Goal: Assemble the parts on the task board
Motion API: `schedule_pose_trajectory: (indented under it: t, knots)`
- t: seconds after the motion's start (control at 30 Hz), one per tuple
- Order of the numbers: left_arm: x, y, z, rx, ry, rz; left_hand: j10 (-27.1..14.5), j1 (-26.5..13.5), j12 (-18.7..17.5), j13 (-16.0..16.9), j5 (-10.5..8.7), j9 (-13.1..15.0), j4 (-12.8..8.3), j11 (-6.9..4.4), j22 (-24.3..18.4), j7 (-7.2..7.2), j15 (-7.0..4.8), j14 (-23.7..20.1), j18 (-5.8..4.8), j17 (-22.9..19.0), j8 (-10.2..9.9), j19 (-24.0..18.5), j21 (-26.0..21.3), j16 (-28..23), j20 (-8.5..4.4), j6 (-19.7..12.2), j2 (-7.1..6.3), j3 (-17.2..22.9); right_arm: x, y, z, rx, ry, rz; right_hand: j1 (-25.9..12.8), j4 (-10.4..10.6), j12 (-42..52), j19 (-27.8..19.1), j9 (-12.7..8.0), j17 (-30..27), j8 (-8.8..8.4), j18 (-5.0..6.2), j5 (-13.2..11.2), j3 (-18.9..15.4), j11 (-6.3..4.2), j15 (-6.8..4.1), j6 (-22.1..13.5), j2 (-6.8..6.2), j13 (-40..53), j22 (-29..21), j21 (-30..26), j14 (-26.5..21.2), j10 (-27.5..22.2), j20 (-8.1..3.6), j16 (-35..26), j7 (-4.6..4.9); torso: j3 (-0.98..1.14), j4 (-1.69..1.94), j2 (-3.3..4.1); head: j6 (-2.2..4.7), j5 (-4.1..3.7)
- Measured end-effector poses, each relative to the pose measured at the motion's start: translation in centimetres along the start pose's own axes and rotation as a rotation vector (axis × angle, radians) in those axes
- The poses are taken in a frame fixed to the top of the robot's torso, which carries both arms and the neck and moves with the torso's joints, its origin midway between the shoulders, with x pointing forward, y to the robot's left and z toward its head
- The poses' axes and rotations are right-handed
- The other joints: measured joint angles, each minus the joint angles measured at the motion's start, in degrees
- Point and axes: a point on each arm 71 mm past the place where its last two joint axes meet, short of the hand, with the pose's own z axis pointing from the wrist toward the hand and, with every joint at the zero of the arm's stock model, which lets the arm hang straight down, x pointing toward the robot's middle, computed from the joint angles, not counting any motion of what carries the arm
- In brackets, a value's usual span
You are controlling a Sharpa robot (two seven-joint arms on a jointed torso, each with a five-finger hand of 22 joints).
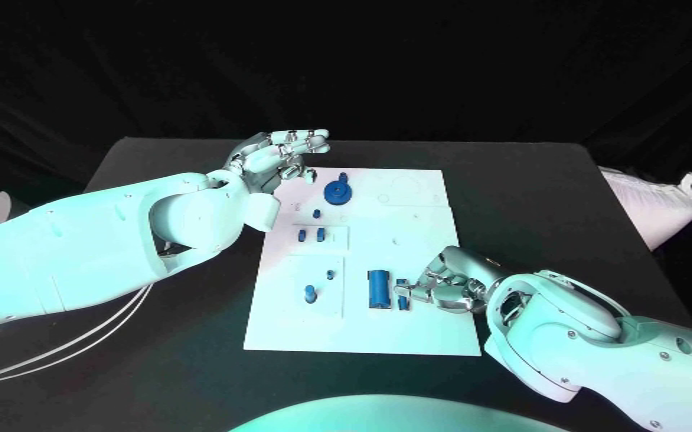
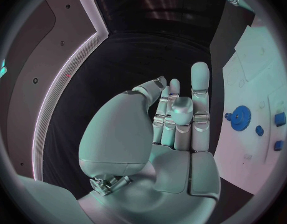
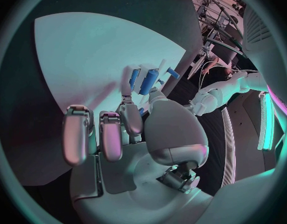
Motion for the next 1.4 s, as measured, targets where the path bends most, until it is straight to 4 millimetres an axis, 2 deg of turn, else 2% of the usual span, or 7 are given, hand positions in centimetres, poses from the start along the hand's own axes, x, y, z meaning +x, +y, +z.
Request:
schedule_pose_trajectory:
  t: [0.17,0.4,0.67,0.8,1.03,1.13,1.4]
  knots:
    - [0.0,0.0,0.0,0.000,-0.001,0.000,0.0,0.0,0.0,0.0,0.00,0.0,0.0,0.00,0.0,0.00,0.00,0.0,0.00,0.0,0.0,0.0,0.0,0.0,0.00,0.0,0.00,0.0,-0.3,-0.6,-0.1,0.007,-0.013,-0.007,2.2,-0.6,0.0,0.0,0.1,0.0,-0.16,0.00,0.3,-0.7,0.00,0.00,0.0,0.28,0.0,-0.1,0.0,0.0,0.0,0.00,0.0,0.04,0.01,-0.02,-0.03,0.11,0.09]
    - [-0.4,0.1,0.1,-0.001,-0.010,0.004,-0.2,0.0,0.2,0.0,0.00,0.0,-0.1,-0.16,-0.1,0.00,0.00,0.0,0.00,-0.1,0.0,-0.2,0.0,-0.2,0.21,0.0,0.00,-0.1,-2.6,-1.6,0.6,-0.034,-0.057,0.088,11.7,-4.0,-8.0,-1.6,-0.9,0.0,-3.21,0.01,2.6,-1.0,1.79,0.93,-4.8,0.43,-3.9,-6.2,-4.2,0.1,-3.2,0.73,-3.3,2.46,-0.12,-0.08,-0.24,0.64,-0.22]
    - [-1.8,0.5,0.7,-0.001,-0.048,0.018,-0.4,-0.3,0.4,0.0,0.00,0.0,0.1,0.01,-1.2,-0.19,0.31,-1.1,-0.01,-2.0,0.0,-0.9,-1.7,-1.3,0.12,-0.2,0.30,-0.6,-7.5,-3.3,3.6,-0.144,-0.132,0.407,20.7,-8.8,-36.1,-11.2,-2.8,-11.9,-4.52,4.66,2.1,-0.3,3.40,2.27,-7.8,1.66,-22.2,-30.2,-24.3,-1.2,-15.2,2.02,-20.7,4.03,-0.82,-0.25,-1.48,1.81,-0.94]
    - [-2.9,0.8,1.3,0.001,-0.082,0.027,-1.4,-0.3,0.9,0.0,0.00,0.0,0.1,0.49,-2.7,0.04,0.91,-10.3,0.00,-15.2,0.0,-5.8,-4.9,-10.4,0.71,-0.5,0.28,-1.7,-9.5,-4.4,5.8,-0.174,-0.190,0.579,24.1,-10.0,-45.6,-18.2,-3.9,-32.9,-4.80,6.24,-0.3,0.9,4.64,3.56,-9.0,2.47,-30.7,-43.5,-38.6,-10.6,-20.5,3.20,-44.8,5.05,-1.34,-0.35,-2.53,2.86,-1.40]
    - [-4.7,1.7,2.6,0.006,-0.155,0.034,-4.9,-0.8,-0.7,-1.9,0.00,-0.1,0.3,2.48,-9.0,0.95,5.04,-24.4,0.00,-27.0,-0.5,-23.4,-17.0,-31.6,3.64,-1.6,0.31,-1.9,-11.7,-5.7,9.2,-0.216,-0.288,0.805,27.2,-10.0,-59.9,-26.7,-7.3,-44.5,-4.80,6.24,-1.8,3.7,7.64,8.09,-10.9,2.42,-51.1,-55.8,-57.1,-22.1,-21.9,7.43,-66.7,6.96,-2.01,-0.47,-4.58,5.73,-1.81]
    - [-5.3,2.2,3.2,0.008,-0.188,0.035,-5.5,-0.8,-2.3,-2.5,0.00,-0.1,0.7,3.08,-13.0,1.02,6.51,-25.4,-0.01,-31.5,-0.9,-28.8,-22.2,-40.2,5.57,-1.9,0.30,-1.5,-12.4,-6.1,10.3,-0.235,-0.320,0.864,27.5,-9.9,-63.2,-24.7,-9.7,-53.8,-4.79,6.24,-2.0,5.7,8.65,9.04,-10.8,2.09,-61.1,-61.1,-63.6,-19.7,-19.2,9.41,-76.3,7.10,-2.04,-0.47,-5.31,6.89,-1.87]
    - [-5.7,2.9,4.1,0.020,-0.240,0.034,-5.1,-0.8,-4.9,-2.6,0.00,-0.1,0.7,3.49,-19.4,1.01,7.44,-21.8,0.63,-37.5,-1.1,-29.1,-26.5,-51.7,8.62,-1.9,0.30,-1.5,-13.0,-6.3,11.9,-0.278,-0.355,0.937,26.6,-11.0,-63.7,-20.2,-12.3,-61.7,-4.79,6.24,-2.0,8.2,8.64,9.11,-10.2,1.27,-69.9,-65.9,-68.8,-15.0,-18.2,9.00,-82.4,7.32,-1.90,-0.29,-6.44,8.98,-1.78]
